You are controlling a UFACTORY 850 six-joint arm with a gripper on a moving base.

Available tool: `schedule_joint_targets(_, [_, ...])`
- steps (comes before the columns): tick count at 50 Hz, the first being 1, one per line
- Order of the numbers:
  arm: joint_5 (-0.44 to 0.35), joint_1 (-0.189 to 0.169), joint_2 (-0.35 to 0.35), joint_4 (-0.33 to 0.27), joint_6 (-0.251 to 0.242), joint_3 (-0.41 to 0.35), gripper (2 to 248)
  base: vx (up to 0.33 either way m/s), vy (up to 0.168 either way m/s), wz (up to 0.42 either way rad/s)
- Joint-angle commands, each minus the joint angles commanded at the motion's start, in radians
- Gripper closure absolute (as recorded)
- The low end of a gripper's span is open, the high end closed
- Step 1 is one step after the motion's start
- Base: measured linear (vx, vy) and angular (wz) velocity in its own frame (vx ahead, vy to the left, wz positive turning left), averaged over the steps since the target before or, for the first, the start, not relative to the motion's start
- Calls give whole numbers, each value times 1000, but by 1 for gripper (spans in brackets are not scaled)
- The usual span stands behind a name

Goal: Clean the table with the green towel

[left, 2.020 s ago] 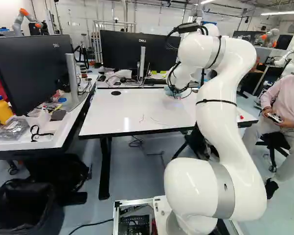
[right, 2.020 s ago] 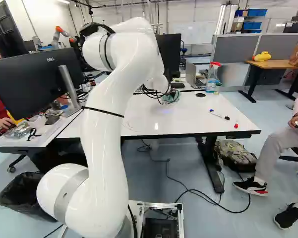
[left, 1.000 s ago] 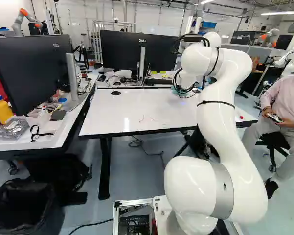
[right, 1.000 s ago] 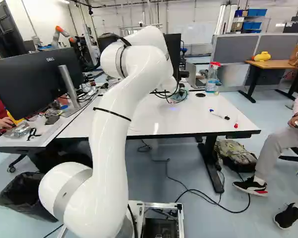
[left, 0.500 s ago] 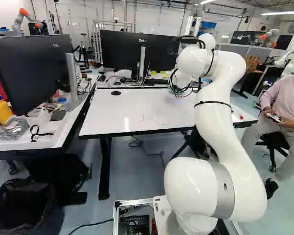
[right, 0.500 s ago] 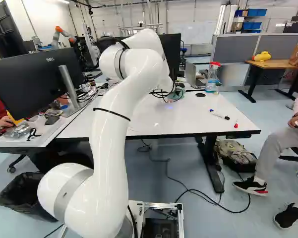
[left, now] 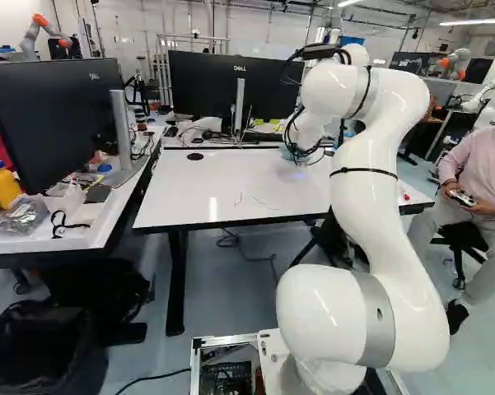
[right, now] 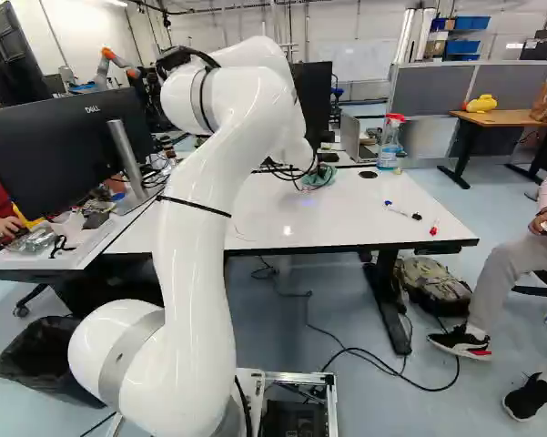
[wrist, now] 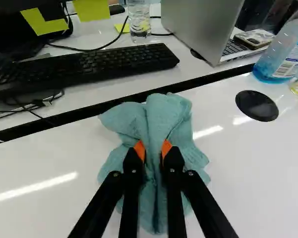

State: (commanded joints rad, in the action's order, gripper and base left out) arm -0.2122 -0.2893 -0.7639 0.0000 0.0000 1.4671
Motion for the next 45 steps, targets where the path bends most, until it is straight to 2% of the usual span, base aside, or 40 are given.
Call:
schedule_joint_targets(12, [0,-11,48,0,0,-69,195,0,0,0])
schedule_joint_targets(19, [0,-24,59,0,0,-84,195,0,0,0])
schedule_joint_targets(33, [0,-51,29,0,0,-41,195,0,0,0])
schedule_joint_targets(45, [0,-56,-22,0,0,31,195,0,0,0])
